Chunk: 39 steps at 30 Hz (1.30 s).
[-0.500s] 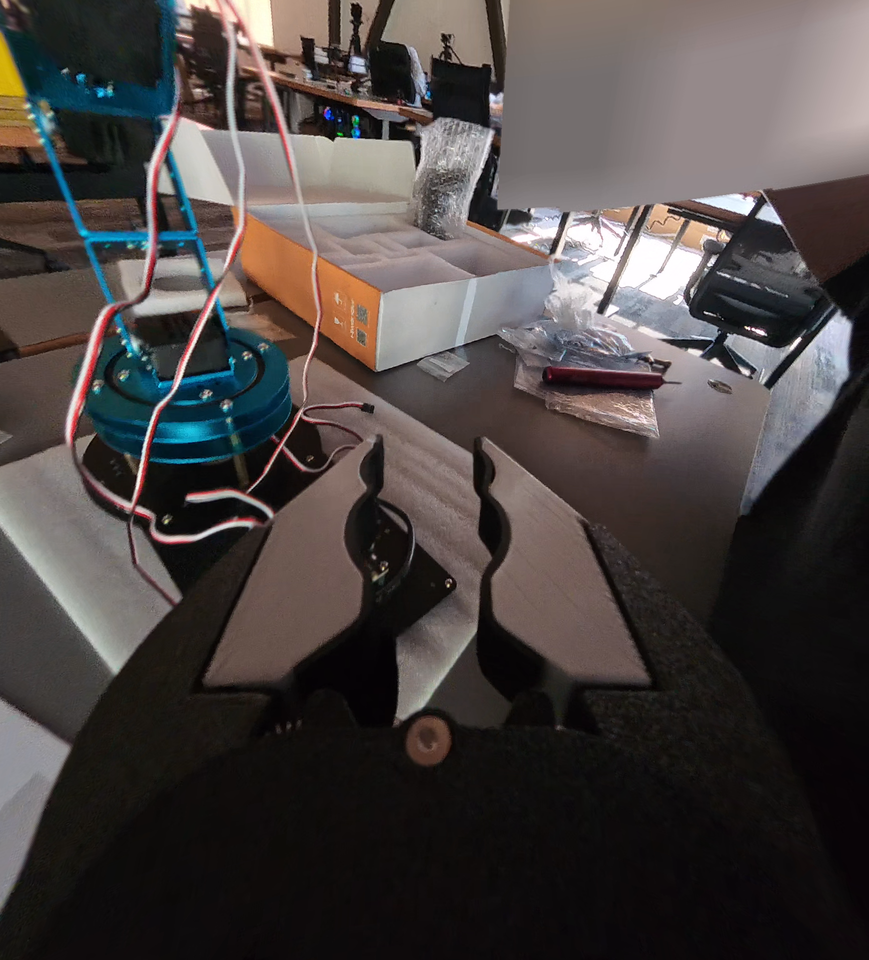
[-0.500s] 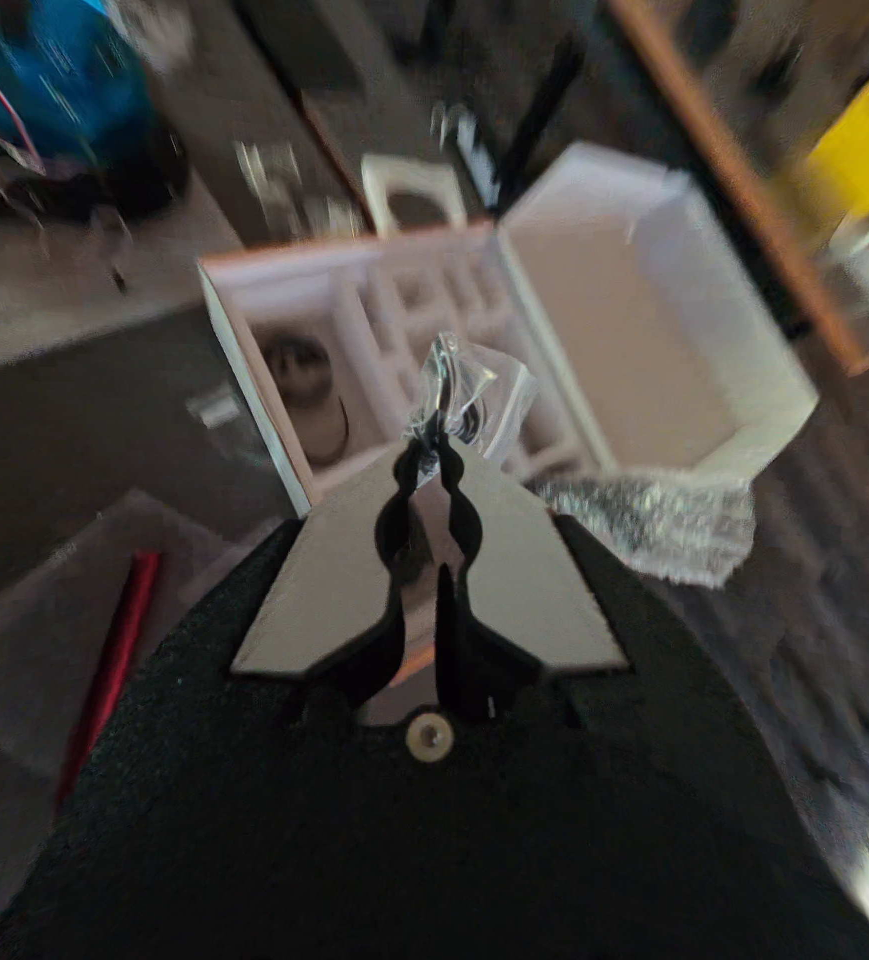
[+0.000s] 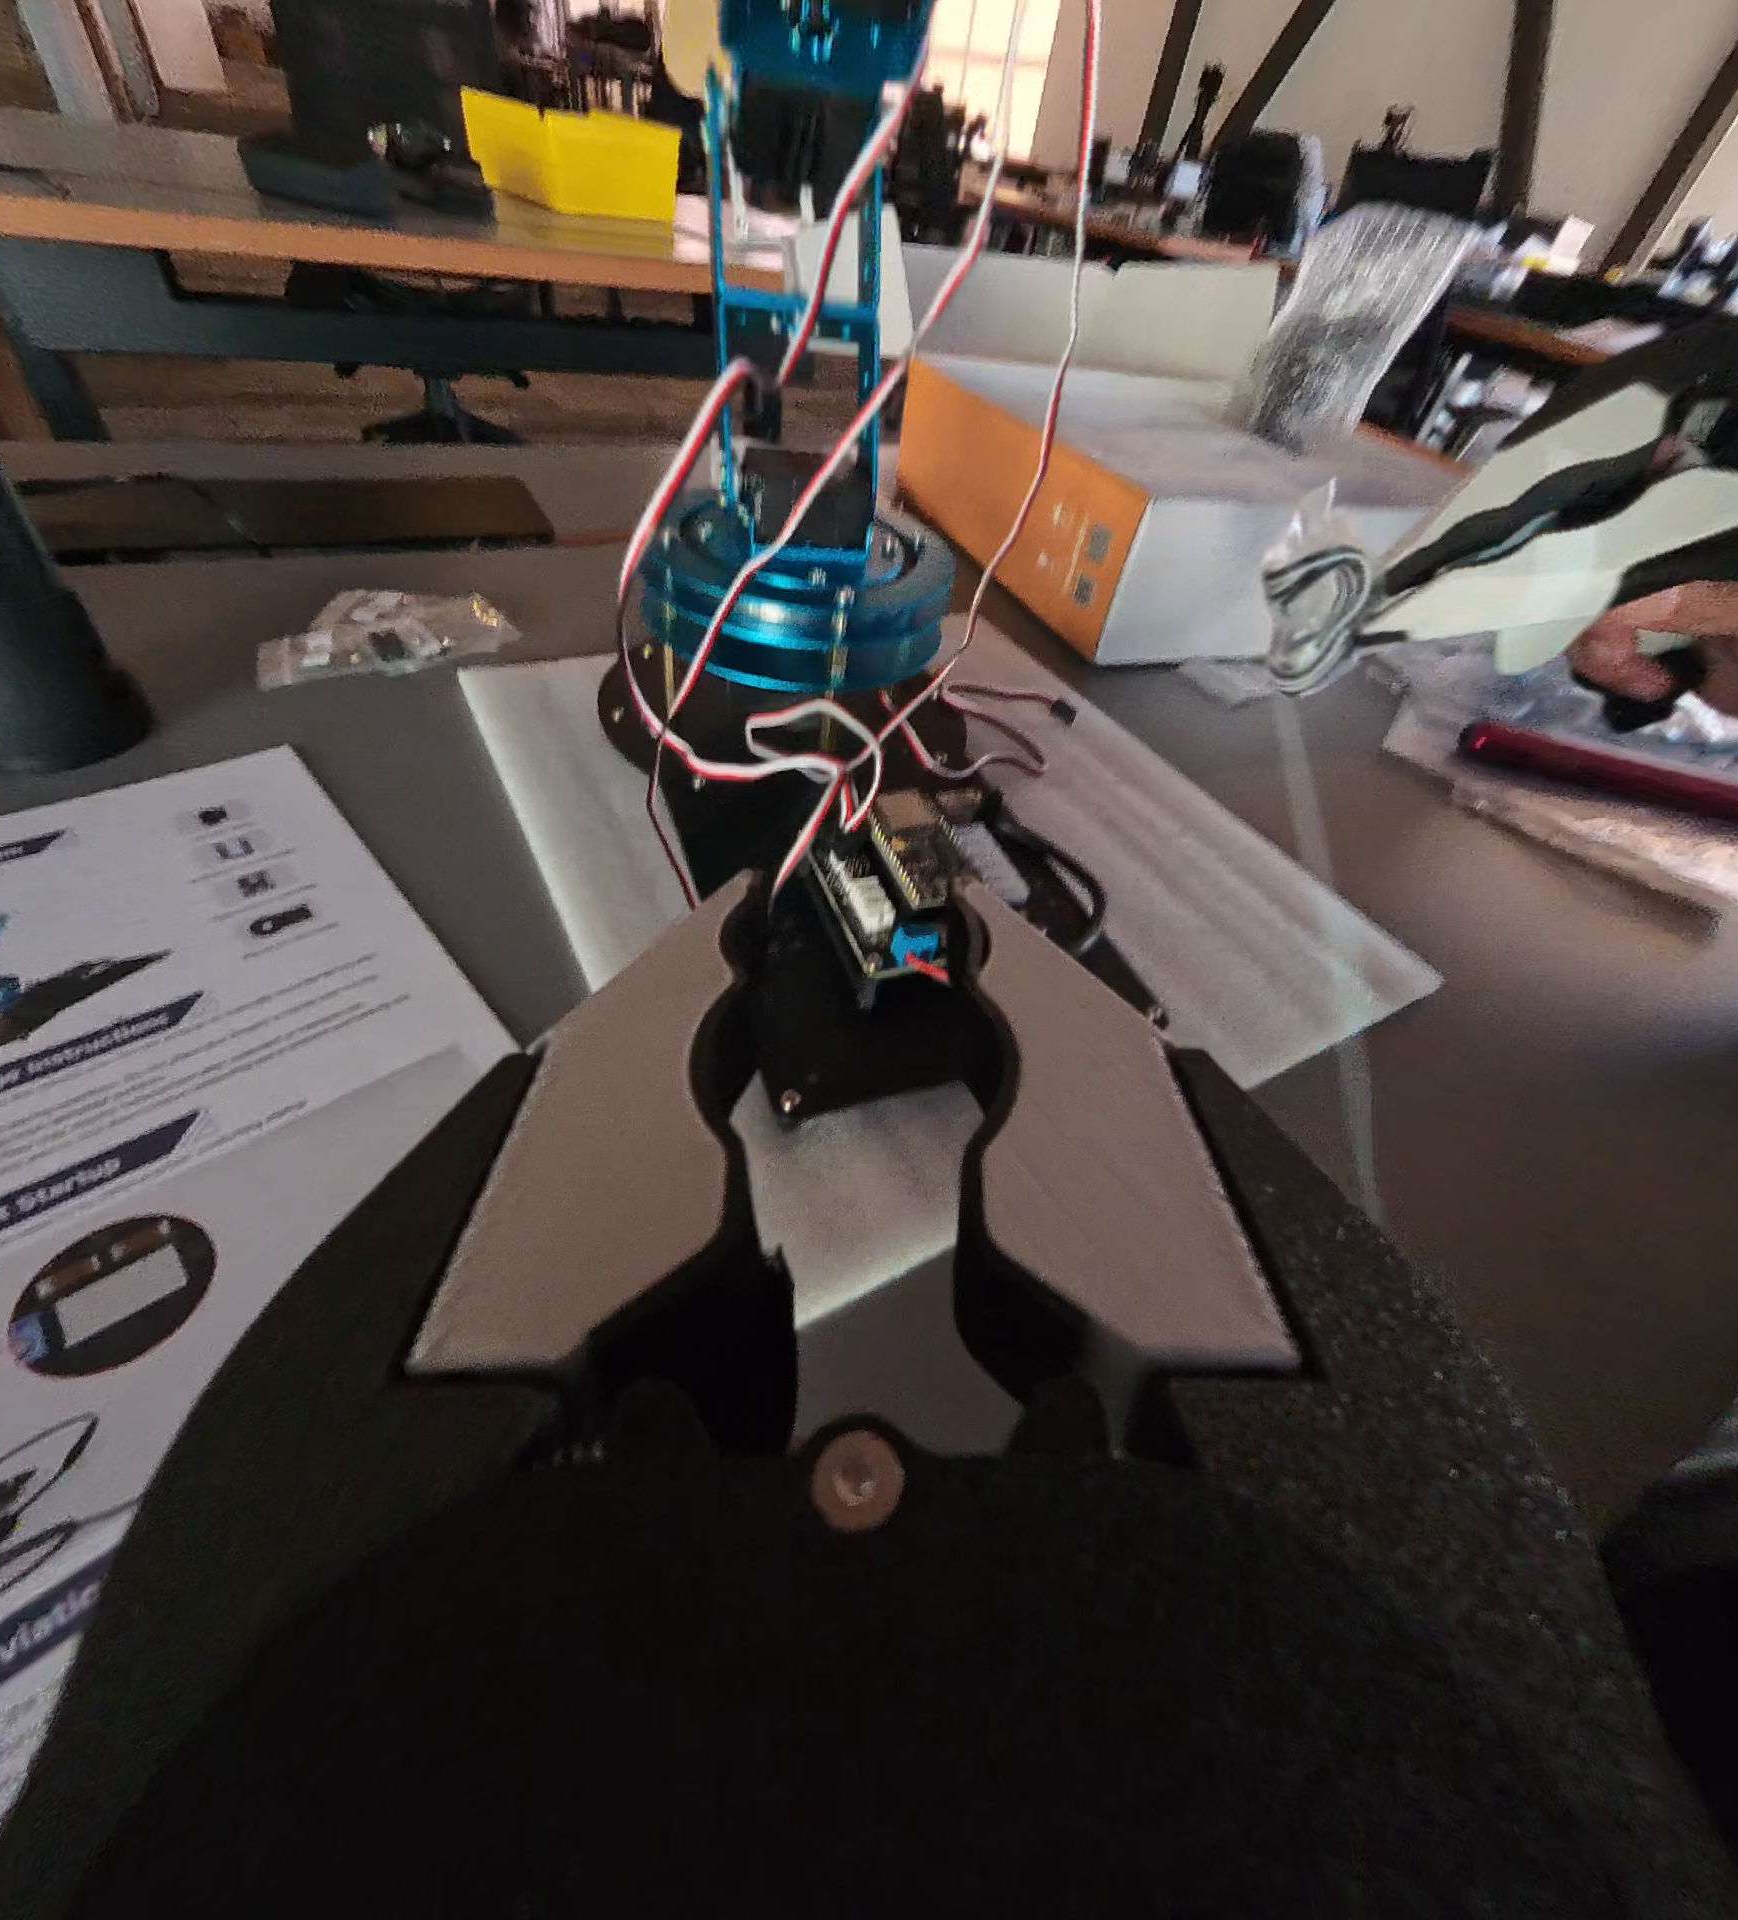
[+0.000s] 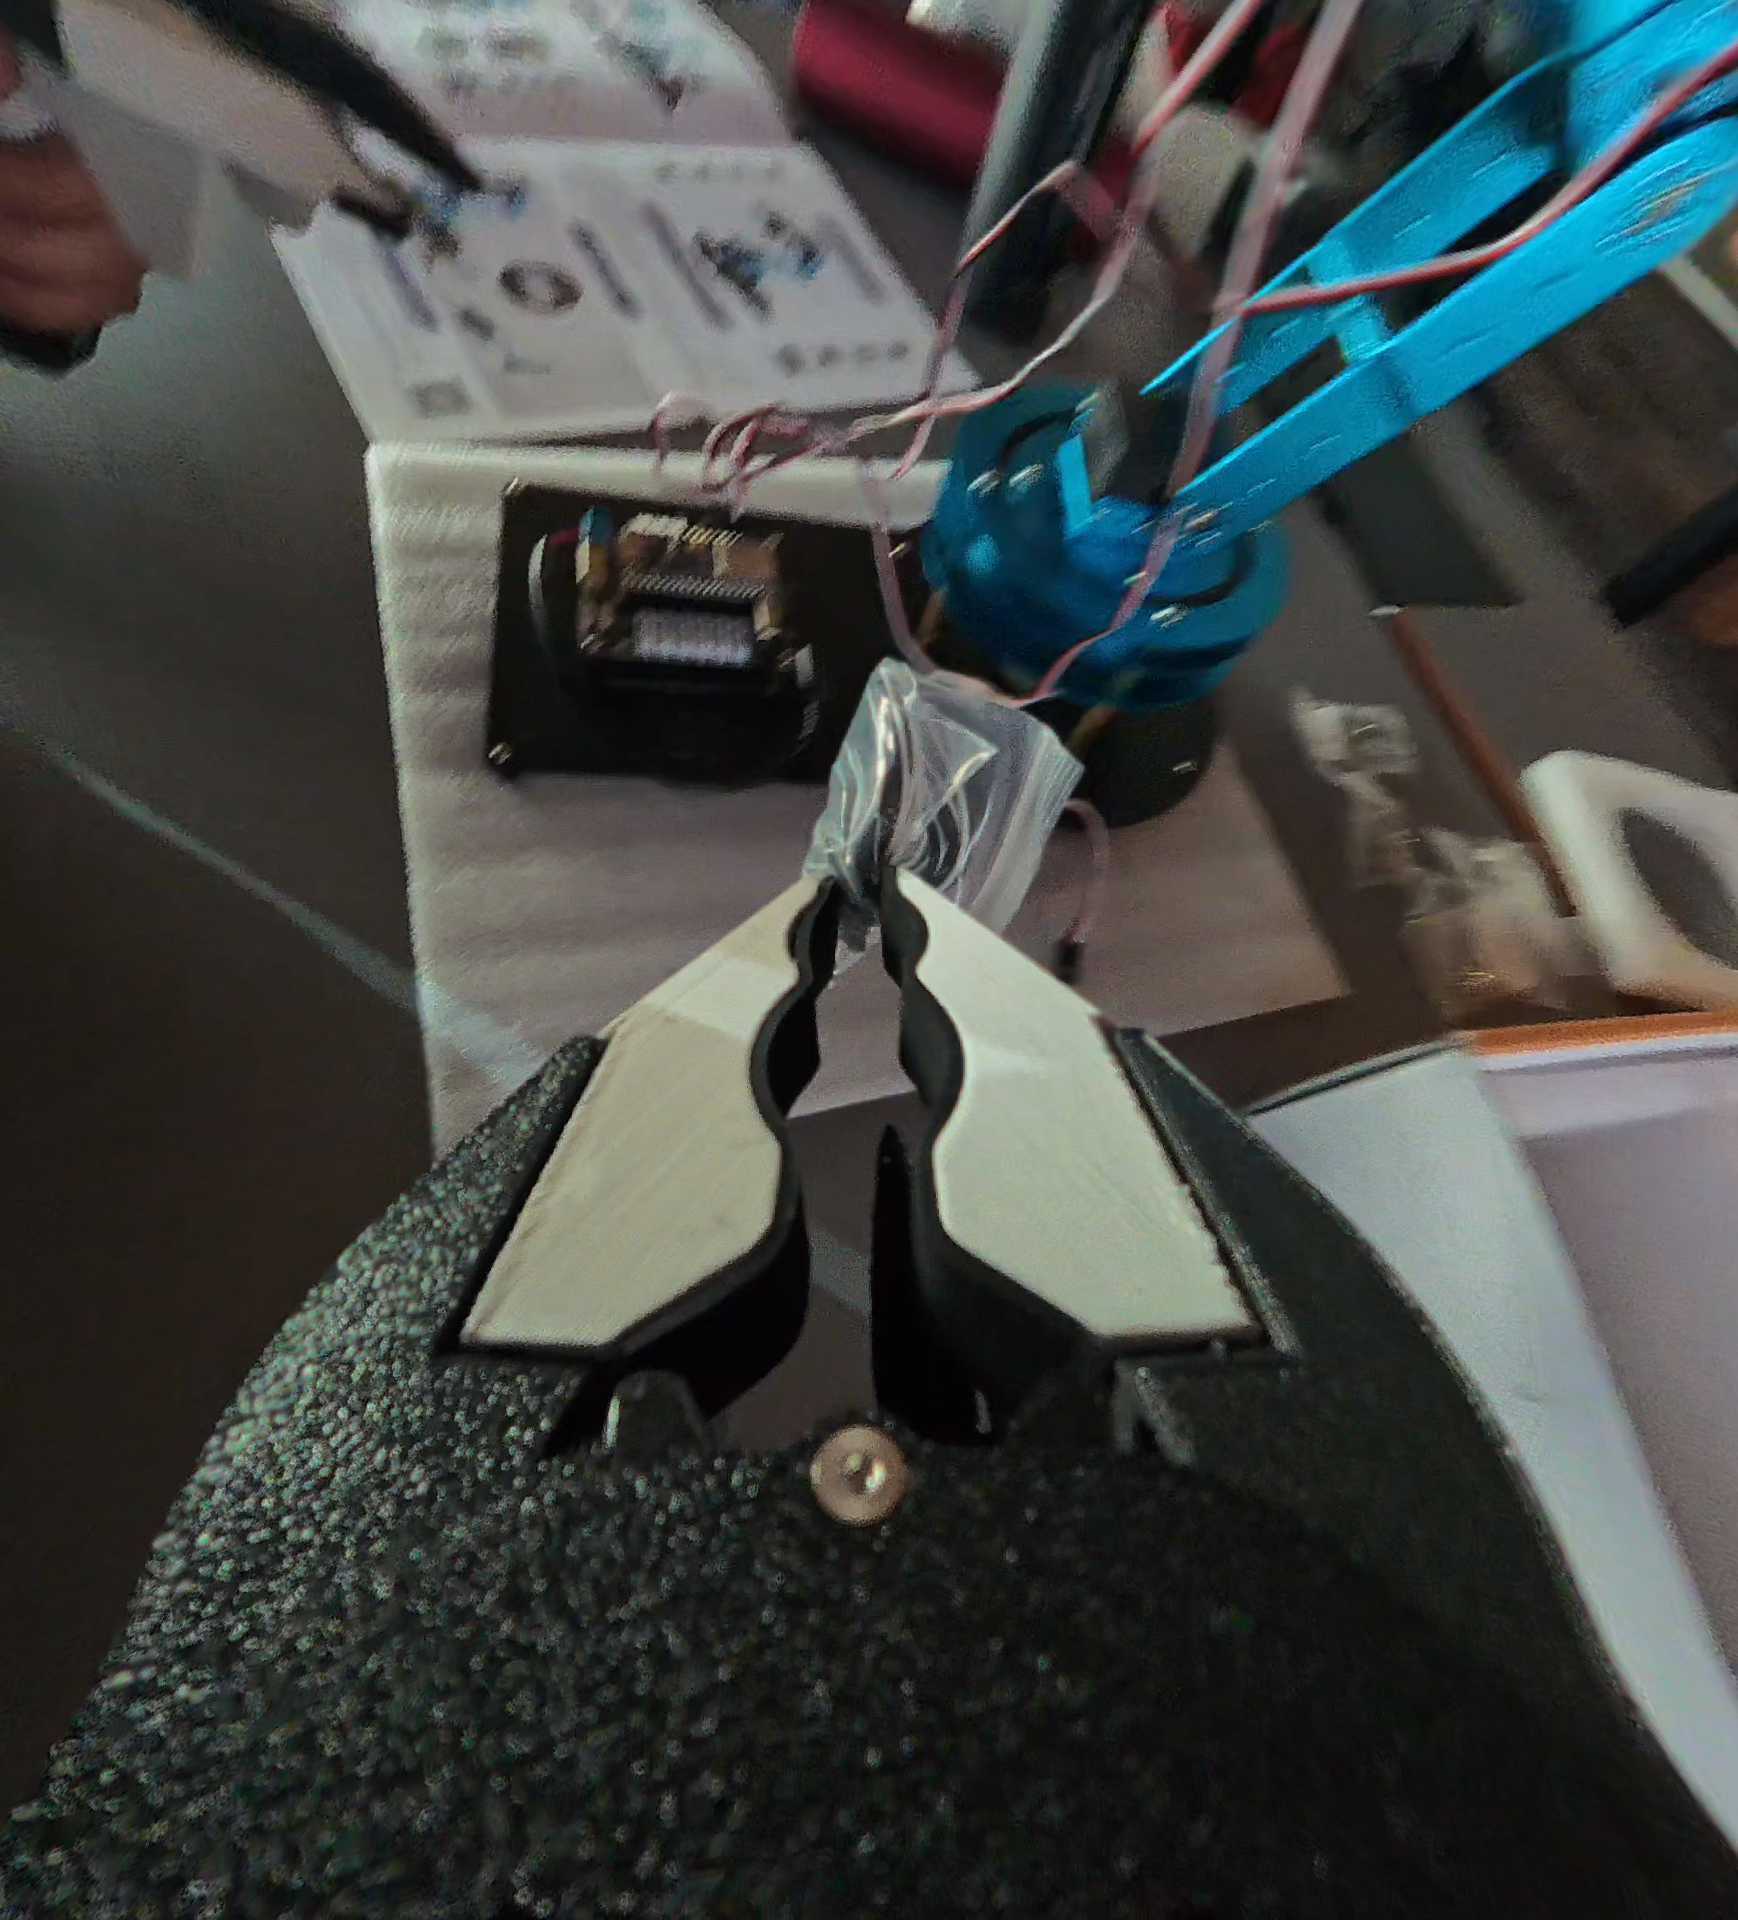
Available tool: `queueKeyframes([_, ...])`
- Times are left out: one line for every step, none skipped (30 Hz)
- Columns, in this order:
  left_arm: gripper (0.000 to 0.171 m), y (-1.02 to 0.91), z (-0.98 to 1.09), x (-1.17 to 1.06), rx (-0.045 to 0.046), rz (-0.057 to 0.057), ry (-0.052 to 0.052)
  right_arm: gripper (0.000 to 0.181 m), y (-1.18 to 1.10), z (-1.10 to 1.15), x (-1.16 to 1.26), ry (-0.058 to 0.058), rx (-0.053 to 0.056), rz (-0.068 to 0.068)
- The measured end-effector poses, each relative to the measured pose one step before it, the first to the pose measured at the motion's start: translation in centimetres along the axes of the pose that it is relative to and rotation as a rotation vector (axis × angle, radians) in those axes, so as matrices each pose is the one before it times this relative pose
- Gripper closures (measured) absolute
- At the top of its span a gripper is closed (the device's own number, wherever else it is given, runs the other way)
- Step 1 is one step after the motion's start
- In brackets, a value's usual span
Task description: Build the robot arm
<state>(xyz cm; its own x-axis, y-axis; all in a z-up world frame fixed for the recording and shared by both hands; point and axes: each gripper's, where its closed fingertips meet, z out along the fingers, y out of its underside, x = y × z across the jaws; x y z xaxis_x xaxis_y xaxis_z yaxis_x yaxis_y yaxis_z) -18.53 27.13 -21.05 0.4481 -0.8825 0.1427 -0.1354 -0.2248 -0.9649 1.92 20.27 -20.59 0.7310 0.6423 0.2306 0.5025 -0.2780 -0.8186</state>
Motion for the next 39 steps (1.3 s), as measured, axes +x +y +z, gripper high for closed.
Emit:
queueKeyframes([0.138,0.620,-0.048,-0.099,-0.00925,0.0107,-0.0112,0.175,0.452,0.608,-1.187,-0.0319,-0.0064,-0.0030])
queueKeyframes([0.138,0.263,-0.127,-0.100,0.00823,0.0074,-0.0107,0.175,0.109,0.510,-1.074,-0.0368,0.0215,0.0216])
queueKeyframes([0.138,0.125,-0.169,-0.094,0.00978,0.0050,-0.0110,0.175,0.149,0.552,-0.912,-0.0427,0.0252,0.0386])
queueKeyframes([0.138,0.130,-0.110,0.021,-0.00023,0.0020,-0.0038,0.175,0.314,0.617,-0.627,-0.0382,0.0141,0.0414])
queueKeyframes([0.138,0.141,-0.070,0.111,-0.00598,0.0023,0.0029,0.175,0.570,0.585,-0.296,-0.0247,-0.0202,0.0326])
queueKeyframes([0.138,0.070,-0.050,0.114,-0.00199,0.0059,0.0025,0.174,0.519,0.377,-0.182,-0.0147,-0.0388,0.0019])
queueKeyframes([0.138,0.016,-0.034,0.103,0.00305,0.0081,0.0013,0.174,0.055,0.160,0.038,0.0097,-0.0028,-0.0170])
queueKeyframes([0.138,0.054,-0.014,0.110,0.00181,0.0064,0.0026,0.175,-0.040,0.082,0.022,0.0098,0.0079,-0.0031])
queueKeyframes([0.138,0.118,0.027,0.111,-0.00196,0.0032,0.0037,0.175,0.126,0.131,-0.211,-0.0119,-0.0048,0.0148])
queueKeyframes([0.138,0.132,0.035,0.109,-0.00254,0.0016,0.0041,0.174,0.219,0.120,-0.235,-0.0134,-0.0145,0.0078])
queueKeyframes([0.138,0.092,0.020,0.057,-0.00098,-0.0002,0.0026,0.174,0.148,0.025,0.058,0.0095,-0.0106,-0.0082])
queueKeyframes([0.138,0.045,0.012,-0.019,0.00011,-0.0031,-0.0010,0.174,0.037,-0.076,0.253,0.0238,-0.0037,-0.0158])
queueKeyframes([0.138,-0.023,-0.025,-0.106,0.00250,-0.0053,-0.0038,0.174,-0.026,-0.111,0.139,0.0132,-0.0005,-0.0113])
queueKeyframes([0.138,-0.014,-0.011,-0.121,0.00342,-0.0085,-0.0015,0.174,-0.063,-0.106,-0.026,-0.0038,0.0021,0.0020])
queueKeyframes([0.138,0.035,0.023,-0.117,-0.00030,-0.0133,0.0016,0.174,-0.114,-0.102,-0.019,-0.0078,0.0056,0.0113])
queueKeyframes([0.138,0.067,0.047,-0.157,-0.00344,-0.0160,0.0022,0.174,-0.189,-0.137,0.080,-0.0024,0.0123,0.0109])
queueKeyframes([0.138,0.056,0.049,-0.167,-0.00298,-0.0166,0.0012,0.174,-0.120,-0.130,0.108,-0.0018,0.0091,0.0086])
queueKeyframes([0.138,0.023,0.027,-0.167,-0.00044,-0.0169,0.0018,0.174,-0.014,-0.091,0.131,-0.0020,0.0024,0.0078])
queueKeyframes([0.138,-0.003,0.013,-0.092,0.00014,-0.0157,0.0057,0.174,0.053,-0.063,0.161,0.0005,0.0008,0.0072])
queueKeyframes([0.138,0.032,0.031,-0.039,-0.00231,-0.0139,0.0092,0.174,0.066,-0.061,0.180,0.0028,0.0003,0.0051])
queueKeyframes([0.138,0.038,0.041,-0.030,-0.00261,-0.0120,0.0080,0.174,0.069,-0.038,0.151,0.0027,-0.0005,0.0029])
queueKeyframes([0.138,0.006,0.043,-0.045,-0.00026,-0.0095,0.0046,0.174,0.064,-0.017,0.081,0.0007,-0.0016,0.0018])
queueKeyframes([0.138,-0.028,0.029,-0.008,0.00198,-0.0066,0.0047,0.174,0.087,0.014,0.033,-0.0010,-0.0038,0.0012])
queueKeyframes([0.138,-0.061,0.033,0.056,0.00412,-0.0043,0.0058,0.174,0.065,0.030,-0.006,-0.0006,-0.0039,-0.0006])
queueKeyframes([0.138,-0.092,0.035,0.061,0.00549,-0.0025,0.0045,0.174,0.062,0.054,-0.028,0.0000,-0.0029,-0.0033])
queueKeyframes([0.138,-0.043,0.036,0.072,0.00317,0.0000,0.0039,0.174,0.091,0.081,-0.086,-0.0023,-0.0055,-0.0037])
queueKeyframes([0.138,0.019,0.050,0.077,-0.00182,0.0015,0.0041,0.174,0.130,0.122,-0.139,-0.0052,-0.0078,-0.0040])
queueKeyframes([0.138,0.066,0.056,0.029,-0.00454,0.0003,0.0020,0.174,0.161,0.139,-0.110,-0.0032,-0.0087,-0.0051])
queueKeyframes([0.138,0.046,0.036,-0.017,-0.00330,-0.0018,0.0001,0.174,0.160,0.147,-0.059,0.0013,-0.0094,-0.0074])
queueKeyframes([0.138,-0.001,-0.009,-0.025,0.00011,-0.0025,0.0006,0.174,0.135,0.123,-0.013,0.0051,-0.0078,-0.0084])
queueKeyframes([0.138,-0.042,-0.034,-0.007,0.00302,-0.0024,0.0017,0.174,0.116,0.118,-0.035,0.0028,-0.0069,-0.0069])
queueKeyframes([0.138,-0.049,-0.040,-0.009,0.00354,-0.0028,0.0016,0.174,0.064,0.093,-0.072,-0.0003,-0.0046,-0.0048])
queueKeyframes([0.138,-0.026,-0.034,-0.021,0.00230,-0.0034,0.0010,0.174,0.025,0.063,-0.066,-0.0018,-0.0016,-0.0026])
queueKeyframes([0.138,-0.014,-0.010,-0.021,0.00077,-0.0035,0.0013,0.175,0.003,0.032,-0.048,-0.0022,-0.0004,0.0004])
queueKeyframes([0.138,0.008,0.005,-0.019,-0.00046,-0.0034,0.0017,0.174,-0.007,0.022,-0.021,-0.0024,0.0006,0.0022])
queueKeyframes([0.138,0.018,-0.002,-0.007,-0.00097,-0.0031,0.0020,0.174,-0.012,-0.013,-0.003,-0.0022,0.0014,0.0031])
queueKeyframes([0.138,0.008,0.005,-0.003,-0.00096,-0.0028,0.0020,0.175,-0.027,-0.026,0.026,-0.0007,0.0028,0.0030])
queueKeyframes([0.138,0.008,0.009,-0.001,-0.00057,-0.0020,0.0010,0.174,0.001,-0.023,0.009,-0.0019,0.0007,0.0029])
queueKeyframes([0.138,0.004,0.000,-0.021,0.00000,-0.0011,-0.0003,0.174,0.005,-0.015,0.016,-0.0011,-0.0005,0.0026])
